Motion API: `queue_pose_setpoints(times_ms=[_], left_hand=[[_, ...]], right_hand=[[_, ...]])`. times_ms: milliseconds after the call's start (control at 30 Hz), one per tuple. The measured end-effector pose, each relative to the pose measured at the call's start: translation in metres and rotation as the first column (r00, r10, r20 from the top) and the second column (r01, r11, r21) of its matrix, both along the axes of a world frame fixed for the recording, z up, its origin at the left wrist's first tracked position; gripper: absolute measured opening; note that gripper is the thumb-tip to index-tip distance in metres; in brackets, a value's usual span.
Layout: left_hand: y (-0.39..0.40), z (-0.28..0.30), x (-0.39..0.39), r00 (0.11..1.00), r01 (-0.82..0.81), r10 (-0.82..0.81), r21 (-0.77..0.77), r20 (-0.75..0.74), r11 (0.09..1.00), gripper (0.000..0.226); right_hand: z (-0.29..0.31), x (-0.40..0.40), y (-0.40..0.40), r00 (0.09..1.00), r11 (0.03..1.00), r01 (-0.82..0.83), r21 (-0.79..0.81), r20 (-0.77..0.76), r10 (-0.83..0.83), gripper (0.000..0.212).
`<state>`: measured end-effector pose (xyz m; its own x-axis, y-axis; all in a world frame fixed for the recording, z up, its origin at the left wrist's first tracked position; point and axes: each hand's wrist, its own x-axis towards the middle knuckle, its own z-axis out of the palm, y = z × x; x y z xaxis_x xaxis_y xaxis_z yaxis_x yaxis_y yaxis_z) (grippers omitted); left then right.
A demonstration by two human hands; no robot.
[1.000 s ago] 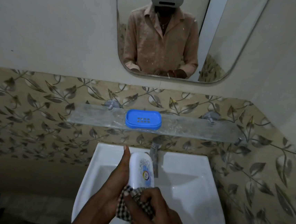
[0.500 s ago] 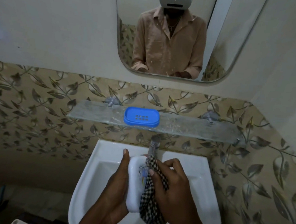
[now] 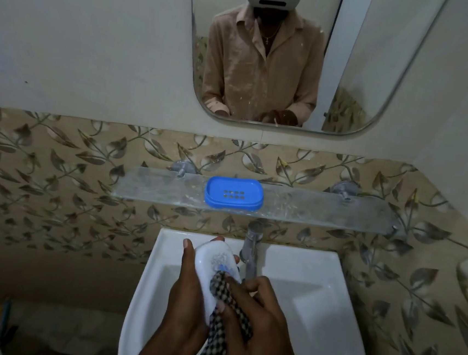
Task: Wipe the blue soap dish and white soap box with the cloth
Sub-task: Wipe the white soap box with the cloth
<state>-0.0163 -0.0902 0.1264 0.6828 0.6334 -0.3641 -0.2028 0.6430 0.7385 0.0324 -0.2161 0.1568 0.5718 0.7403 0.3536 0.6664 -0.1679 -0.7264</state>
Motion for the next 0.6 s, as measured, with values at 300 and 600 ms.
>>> queue_pose_setpoints(times_ms=[300, 600], left_hand=[[0.032, 0.001, -0.001, 0.978, -0.101, 0.14, -0.239, 0.152, 0.966, 0.049], [0.072, -0.007, -0.028, 0.972, 0.125, -0.043, -0.354, 0.232, 0.927, 0.08]], right_hand=[[-0.017, 0.011, 0.011, 0.773, 0.994, 0.102, -0.044, -0.625, -0.107, 0.016], [-0.009, 0.04, 0.024, 0.48, 0.938, 0.342, 0.062, -0.869, -0.118, 0.029]])
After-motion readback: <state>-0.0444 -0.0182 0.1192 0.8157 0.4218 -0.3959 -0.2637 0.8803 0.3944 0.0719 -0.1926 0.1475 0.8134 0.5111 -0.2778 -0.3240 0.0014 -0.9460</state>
